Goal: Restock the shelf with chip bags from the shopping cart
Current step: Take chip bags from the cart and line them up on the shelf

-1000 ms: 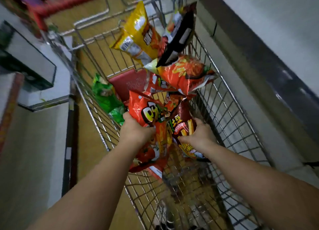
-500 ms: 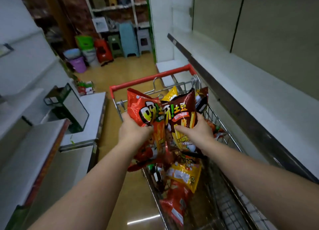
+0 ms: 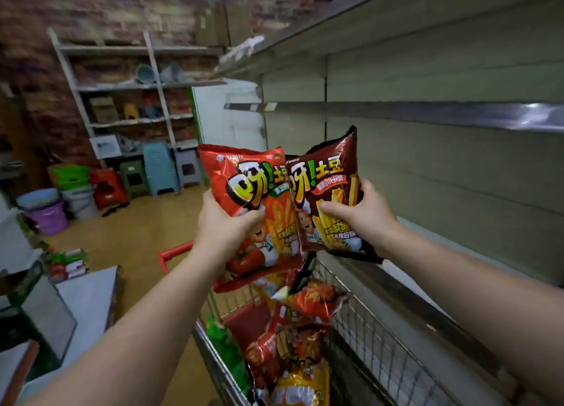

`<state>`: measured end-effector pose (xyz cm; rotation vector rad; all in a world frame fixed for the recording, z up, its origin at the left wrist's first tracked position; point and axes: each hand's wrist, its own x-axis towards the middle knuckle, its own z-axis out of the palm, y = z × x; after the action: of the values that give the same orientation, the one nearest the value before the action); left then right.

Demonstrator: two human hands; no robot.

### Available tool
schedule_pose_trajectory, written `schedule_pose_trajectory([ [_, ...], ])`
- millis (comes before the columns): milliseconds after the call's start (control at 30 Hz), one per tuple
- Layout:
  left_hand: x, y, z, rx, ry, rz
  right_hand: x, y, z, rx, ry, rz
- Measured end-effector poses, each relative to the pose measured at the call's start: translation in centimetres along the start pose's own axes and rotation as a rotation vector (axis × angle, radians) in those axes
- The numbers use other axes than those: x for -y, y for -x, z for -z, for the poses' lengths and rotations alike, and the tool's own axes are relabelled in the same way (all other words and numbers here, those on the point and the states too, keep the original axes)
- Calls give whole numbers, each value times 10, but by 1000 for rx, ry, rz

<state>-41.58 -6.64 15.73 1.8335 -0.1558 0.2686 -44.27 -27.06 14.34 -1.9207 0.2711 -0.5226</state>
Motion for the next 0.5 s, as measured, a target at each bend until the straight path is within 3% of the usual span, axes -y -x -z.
schedule_pose_trajectory([
  [267, -92, 24, -25, 110, 205, -176, 71, 39, 114, -177, 29, 171],
  [500, -155, 70, -63, 210, 317, -280, 95, 91, 211, -275, 54, 199],
])
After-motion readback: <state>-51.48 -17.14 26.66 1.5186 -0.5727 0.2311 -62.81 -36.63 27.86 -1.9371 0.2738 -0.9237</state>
